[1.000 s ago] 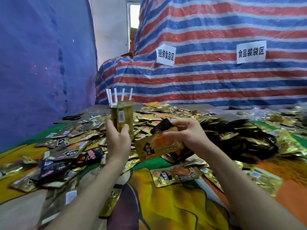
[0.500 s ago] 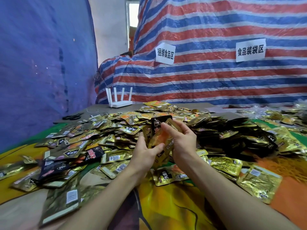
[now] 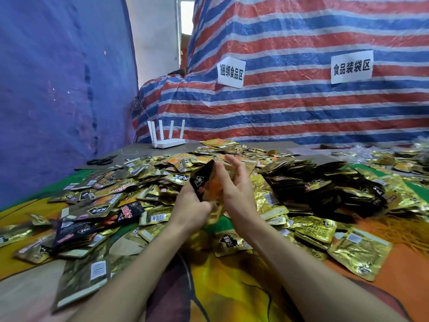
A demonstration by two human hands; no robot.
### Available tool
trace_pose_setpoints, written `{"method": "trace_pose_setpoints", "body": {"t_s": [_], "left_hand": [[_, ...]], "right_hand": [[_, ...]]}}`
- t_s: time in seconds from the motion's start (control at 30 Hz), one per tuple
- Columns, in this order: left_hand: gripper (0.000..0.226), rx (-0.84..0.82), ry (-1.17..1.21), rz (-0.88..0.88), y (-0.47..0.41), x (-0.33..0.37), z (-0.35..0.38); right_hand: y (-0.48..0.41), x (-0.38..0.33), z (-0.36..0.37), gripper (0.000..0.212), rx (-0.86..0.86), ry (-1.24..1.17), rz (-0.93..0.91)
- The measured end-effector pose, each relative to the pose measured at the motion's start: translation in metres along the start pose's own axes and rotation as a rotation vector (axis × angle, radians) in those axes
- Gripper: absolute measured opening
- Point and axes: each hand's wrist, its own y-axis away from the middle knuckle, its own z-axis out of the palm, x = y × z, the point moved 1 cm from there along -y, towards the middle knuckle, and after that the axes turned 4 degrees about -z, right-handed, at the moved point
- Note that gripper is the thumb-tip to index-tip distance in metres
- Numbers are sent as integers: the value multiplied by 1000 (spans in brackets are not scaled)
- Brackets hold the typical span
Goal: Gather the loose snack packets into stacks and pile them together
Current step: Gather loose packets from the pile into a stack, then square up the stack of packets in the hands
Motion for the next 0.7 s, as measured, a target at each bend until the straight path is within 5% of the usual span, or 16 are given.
{"method": "trace_pose_setpoints", "body": {"t_s": [0.07, 0.23, 0.33, 0.47, 0.6, 0.7], "left_hand": [[46, 50, -19, 27, 1, -3, -3], [52, 105, 186, -17, -2, -8, -5], [38, 132, 182, 5, -5, -11, -9], [34, -6, 202, 54, -5, -18, -8], [26, -82, 211, 34, -6, -27, -10], [46, -49, 152, 151, -5, -26, -5]], "right_hand": [[1, 5, 10, 26, -85, -93, 112], [3, 16, 19, 27, -97, -124, 271], [5, 22, 19, 16, -114, -75, 306], [5, 18, 20, 48, -58, -60, 318], [3, 20, 12, 44, -99, -124, 357], [3, 23, 12, 50, -102, -129, 369]]}}
